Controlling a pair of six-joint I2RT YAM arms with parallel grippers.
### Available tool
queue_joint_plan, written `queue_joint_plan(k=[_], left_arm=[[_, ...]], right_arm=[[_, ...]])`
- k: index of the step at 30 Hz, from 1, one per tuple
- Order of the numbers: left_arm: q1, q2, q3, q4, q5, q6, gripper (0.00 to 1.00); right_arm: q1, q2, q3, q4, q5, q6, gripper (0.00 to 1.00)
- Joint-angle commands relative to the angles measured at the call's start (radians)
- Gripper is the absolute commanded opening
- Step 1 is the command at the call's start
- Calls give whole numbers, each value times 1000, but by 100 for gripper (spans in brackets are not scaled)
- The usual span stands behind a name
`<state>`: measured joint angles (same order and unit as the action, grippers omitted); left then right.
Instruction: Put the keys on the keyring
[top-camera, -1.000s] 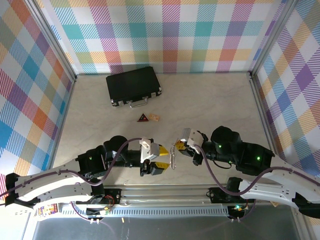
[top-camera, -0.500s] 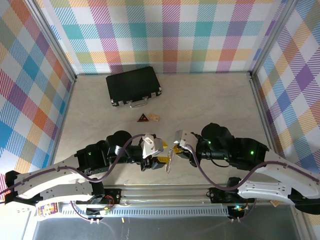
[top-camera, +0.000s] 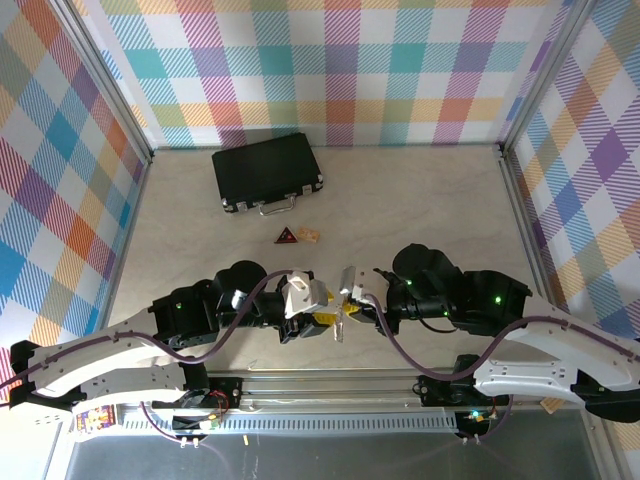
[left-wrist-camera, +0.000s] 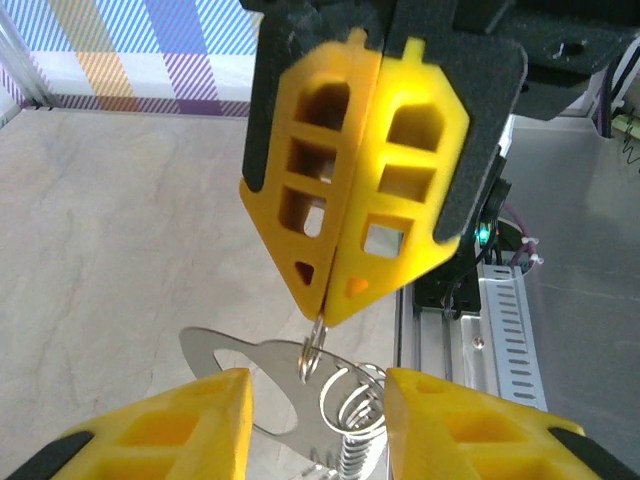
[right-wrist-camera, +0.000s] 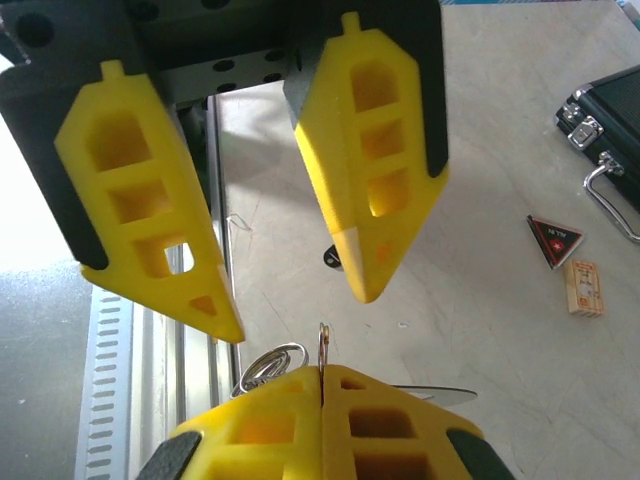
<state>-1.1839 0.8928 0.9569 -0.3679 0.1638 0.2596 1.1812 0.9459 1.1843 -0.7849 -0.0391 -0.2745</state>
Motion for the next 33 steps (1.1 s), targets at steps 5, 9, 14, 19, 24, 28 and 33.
queue_joint_plan(k=[5, 9, 14, 19, 24, 28, 33], left_arm=[[-6, 13, 25, 10, 16, 12, 32], [-6, 17, 23, 7, 22, 12, 29], [-6, 17, 22, -6, 29, 14, 24], [-6, -1, 8, 7, 34, 9, 23], [-6, 0, 6, 10, 39, 10, 19], [-6, 1, 3, 15, 46, 7, 10], [-6, -14, -12, 35, 48, 0, 10]], right_arm=[[15, 13, 33, 10, -45, -17, 0], [19, 4, 36, 14, -50, -15, 0], [23, -2, 35, 24, -47, -17, 0], [24, -2, 35, 31, -50, -20, 0], [25, -5, 36, 35, -63, -20, 0], [27, -3, 36, 39, -73, -20, 0], [29, -2, 35, 47, -80, -23, 0]])
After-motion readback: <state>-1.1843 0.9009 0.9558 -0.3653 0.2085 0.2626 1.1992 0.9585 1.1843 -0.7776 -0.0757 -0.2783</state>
